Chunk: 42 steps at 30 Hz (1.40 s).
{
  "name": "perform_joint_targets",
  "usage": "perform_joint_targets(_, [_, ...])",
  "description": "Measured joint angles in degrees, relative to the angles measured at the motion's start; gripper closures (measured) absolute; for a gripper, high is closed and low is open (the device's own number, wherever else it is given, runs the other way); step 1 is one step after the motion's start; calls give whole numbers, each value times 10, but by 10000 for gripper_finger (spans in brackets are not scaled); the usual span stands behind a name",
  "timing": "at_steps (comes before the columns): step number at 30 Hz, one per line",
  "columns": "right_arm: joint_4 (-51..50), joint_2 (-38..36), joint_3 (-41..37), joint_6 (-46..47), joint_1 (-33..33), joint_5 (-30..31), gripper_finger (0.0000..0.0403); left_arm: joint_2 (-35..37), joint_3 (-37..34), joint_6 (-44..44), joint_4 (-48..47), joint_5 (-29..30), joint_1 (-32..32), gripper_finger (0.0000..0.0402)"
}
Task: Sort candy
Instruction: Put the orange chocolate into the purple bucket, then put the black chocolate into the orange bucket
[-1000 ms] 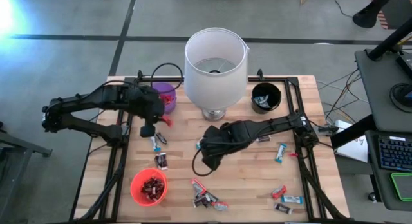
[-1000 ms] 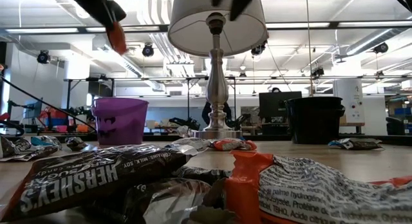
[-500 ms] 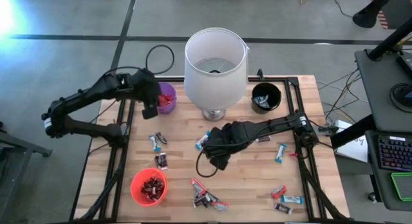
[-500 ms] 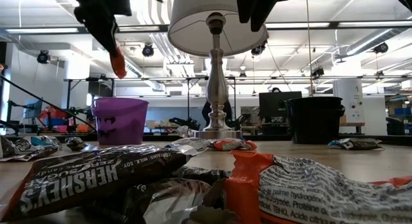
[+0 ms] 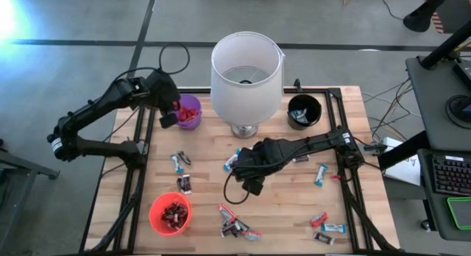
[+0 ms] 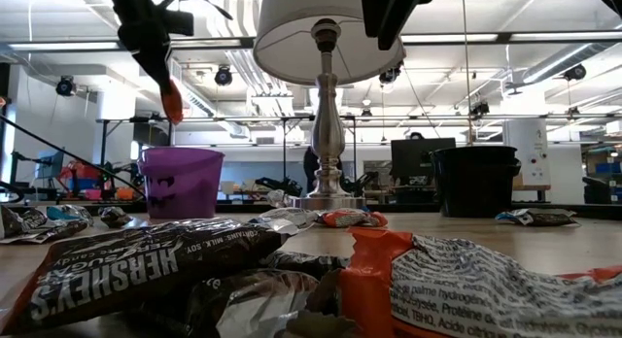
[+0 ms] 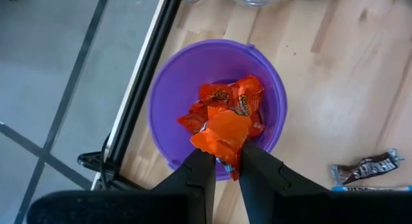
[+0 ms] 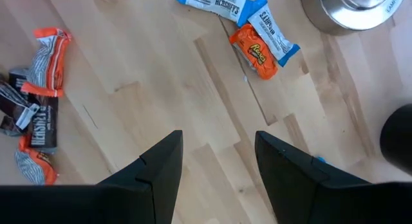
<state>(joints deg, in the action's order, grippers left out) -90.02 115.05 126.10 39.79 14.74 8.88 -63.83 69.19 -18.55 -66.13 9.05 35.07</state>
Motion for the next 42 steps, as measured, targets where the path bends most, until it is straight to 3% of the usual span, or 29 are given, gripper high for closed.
perform_joint_targets(18, [0, -2, 0, -33, 0, -23, 218, 0, 0, 23, 0, 5, 8, 275])
perform_joint_targets(27, [15, 0, -17, -40, 12, -62, 218, 13, 0, 46, 0, -122, 6, 268])
perform_joint_targets(30, [50, 0, -43, -63, 19, -66, 218, 19, 0, 49, 0, -165, 2, 268])
perform_joint_targets(33, [117, 1, -81, -93, 26, -109, 218, 25, 0, 43, 0, -213, -6, 268])
perform_joint_targets(42, [255, 3, -134, -115, 49, -134, 218, 29, 0, 4, 0, -216, -13, 268])
